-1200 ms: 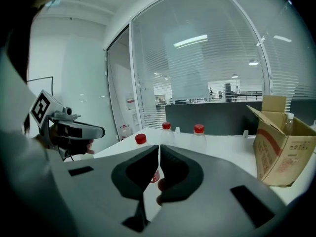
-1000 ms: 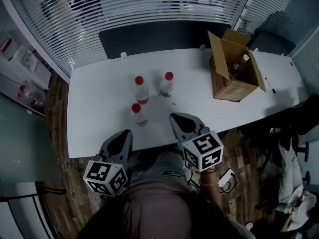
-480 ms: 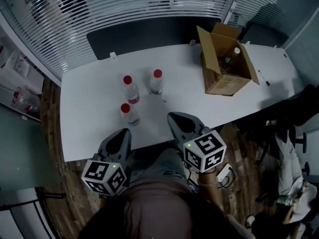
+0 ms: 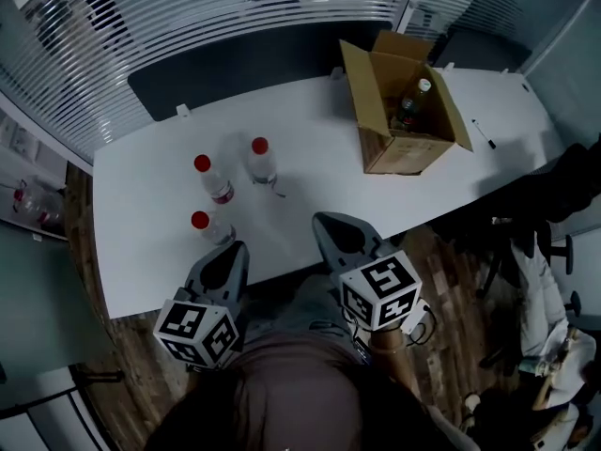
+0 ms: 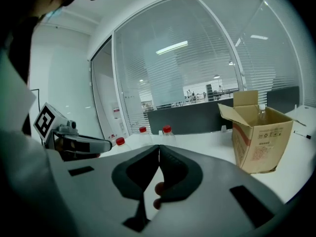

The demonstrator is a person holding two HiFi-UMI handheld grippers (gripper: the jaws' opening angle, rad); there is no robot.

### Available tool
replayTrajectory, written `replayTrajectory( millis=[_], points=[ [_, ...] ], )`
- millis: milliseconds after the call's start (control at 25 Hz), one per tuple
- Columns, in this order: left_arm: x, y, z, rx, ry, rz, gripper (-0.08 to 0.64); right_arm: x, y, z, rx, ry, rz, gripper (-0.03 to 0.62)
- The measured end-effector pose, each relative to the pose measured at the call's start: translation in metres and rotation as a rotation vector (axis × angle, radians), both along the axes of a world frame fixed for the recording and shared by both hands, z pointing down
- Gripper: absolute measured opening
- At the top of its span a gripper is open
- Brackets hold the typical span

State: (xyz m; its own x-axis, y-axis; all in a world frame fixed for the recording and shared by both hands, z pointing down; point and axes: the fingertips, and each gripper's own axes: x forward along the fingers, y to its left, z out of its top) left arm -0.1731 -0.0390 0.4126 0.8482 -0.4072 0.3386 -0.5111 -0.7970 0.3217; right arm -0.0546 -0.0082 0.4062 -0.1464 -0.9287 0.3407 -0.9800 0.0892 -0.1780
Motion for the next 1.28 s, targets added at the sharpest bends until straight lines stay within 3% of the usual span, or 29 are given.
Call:
replayTrajectory(
  millis=[320,640,880,1280],
  points=[
    [0.088,0.011,-0.012,0.0,0.001,0.058,0.008,0.085,0.018,-0.018,0.046,-0.032,0.065,0.025],
    [0.16,0.026,-0.018,0.0,-0.014,0.095,0.008,0.164,0.04,-0.031,0.048,0.014,0.096,0.025],
    [0.209,0.029,-0.02,0.01,-0.014,0.099,0.008,0.224,0.049,-0.04,0.09,0.027,0.148,0.025],
    [0.281,0.034,-0.02,0.024,0.002,0.082,0.008,0.299,0.06,-0.038,0.098,0.054,0.145,0.026]
  ],
)
